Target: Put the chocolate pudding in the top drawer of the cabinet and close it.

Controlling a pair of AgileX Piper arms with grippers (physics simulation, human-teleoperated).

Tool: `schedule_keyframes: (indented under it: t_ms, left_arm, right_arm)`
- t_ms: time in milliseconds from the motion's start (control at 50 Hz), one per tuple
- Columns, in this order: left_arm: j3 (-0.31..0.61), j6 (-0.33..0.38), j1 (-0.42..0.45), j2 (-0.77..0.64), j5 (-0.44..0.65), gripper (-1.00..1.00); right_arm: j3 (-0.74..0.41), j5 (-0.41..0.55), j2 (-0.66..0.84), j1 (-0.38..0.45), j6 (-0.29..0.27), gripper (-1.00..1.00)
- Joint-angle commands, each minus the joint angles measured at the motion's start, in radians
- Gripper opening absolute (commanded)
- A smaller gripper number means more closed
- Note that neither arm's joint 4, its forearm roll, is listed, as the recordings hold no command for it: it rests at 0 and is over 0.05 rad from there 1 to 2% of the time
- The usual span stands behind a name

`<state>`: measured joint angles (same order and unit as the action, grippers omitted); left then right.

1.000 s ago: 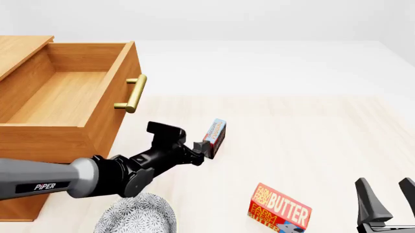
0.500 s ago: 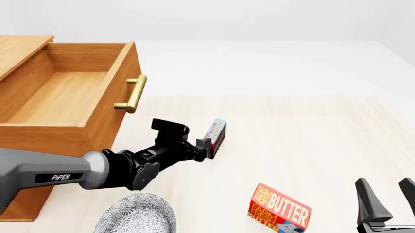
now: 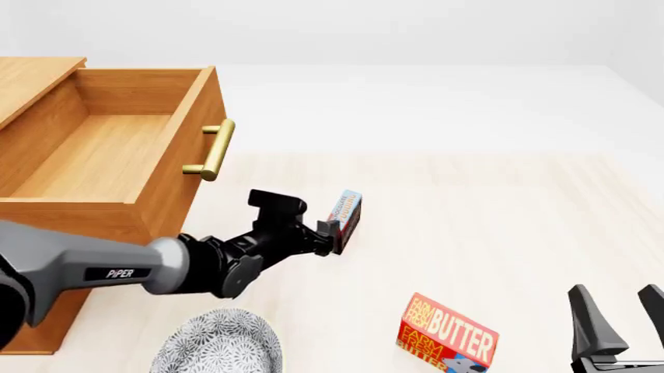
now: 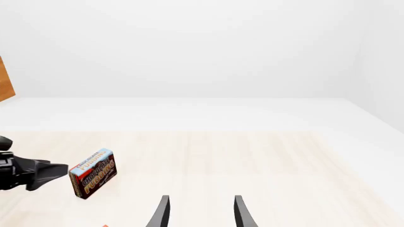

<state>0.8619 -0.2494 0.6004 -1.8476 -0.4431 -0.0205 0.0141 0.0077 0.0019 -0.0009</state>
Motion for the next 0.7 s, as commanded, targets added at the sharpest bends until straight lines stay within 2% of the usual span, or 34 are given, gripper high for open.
schedule_keyframes:
  t_ms: [20,700]
  left_arm:
    - [0.026,0.002,0.0,-0.026,0.007,1.0]
    - [0.094,-0.013,0.017,-0.089,0.027,1.0]
  right_arm:
    - [0.0,0.0,0.0,0.0,0.0,1.0]
    - [0.0,0.0,0.0,0.0,0.0,1.0]
